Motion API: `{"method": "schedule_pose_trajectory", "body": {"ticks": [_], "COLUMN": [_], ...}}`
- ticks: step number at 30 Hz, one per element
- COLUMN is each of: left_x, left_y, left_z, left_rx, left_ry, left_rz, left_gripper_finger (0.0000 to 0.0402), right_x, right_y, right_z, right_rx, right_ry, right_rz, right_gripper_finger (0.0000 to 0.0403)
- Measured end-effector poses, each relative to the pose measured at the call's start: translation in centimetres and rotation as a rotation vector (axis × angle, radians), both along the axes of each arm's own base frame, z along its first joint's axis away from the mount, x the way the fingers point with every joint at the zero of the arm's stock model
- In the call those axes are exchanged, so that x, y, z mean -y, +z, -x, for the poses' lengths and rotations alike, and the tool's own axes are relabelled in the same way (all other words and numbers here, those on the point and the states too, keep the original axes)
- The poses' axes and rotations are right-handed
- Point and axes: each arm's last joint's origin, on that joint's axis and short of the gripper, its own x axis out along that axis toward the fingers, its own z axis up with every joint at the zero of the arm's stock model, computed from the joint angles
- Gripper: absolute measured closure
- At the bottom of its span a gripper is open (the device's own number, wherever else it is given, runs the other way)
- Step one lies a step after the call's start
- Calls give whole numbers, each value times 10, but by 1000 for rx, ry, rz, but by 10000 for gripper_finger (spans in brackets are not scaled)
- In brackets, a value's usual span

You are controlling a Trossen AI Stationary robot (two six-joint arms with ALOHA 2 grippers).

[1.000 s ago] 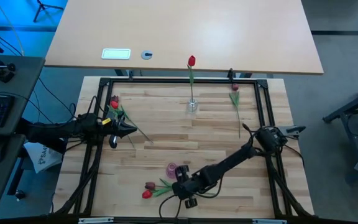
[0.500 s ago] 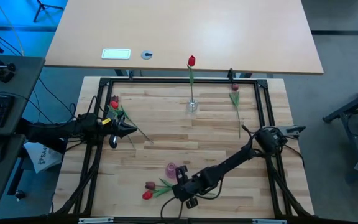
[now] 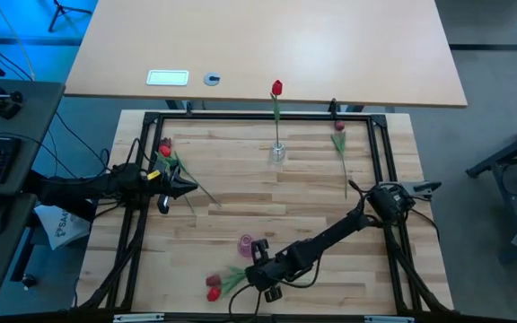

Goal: Sort flowers into vase by color
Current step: Put the bottom red tulip into the transparent flower vase

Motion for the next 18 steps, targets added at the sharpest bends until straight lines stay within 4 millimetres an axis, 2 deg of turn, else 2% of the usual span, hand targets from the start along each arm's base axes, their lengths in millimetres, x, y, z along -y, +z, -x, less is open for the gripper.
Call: {"method": "schedule_pose_trajectory", "body": {"ticks": [5,12,15,18], "left_x": [0,0,0,0], "left_y": [0,0,0,0], "left_z": [0,0,0,0], "left_rx": [0,0,0,0], "left_ry": [0,0,0,0], "left_rz": [0,0,0,0], "left_gripper_finger": [401,401,401,402], "right_x": [1,8,16,26], "right_y": [8,20,34,60], "right_z": [-2,-10,-12,-11], "right_rx": [-24,-31,-27,14], "right_ry": [2,57,93,95], "right_rz": [19,46,50,27], "right_gripper_finger": [379,399,401,401]}}
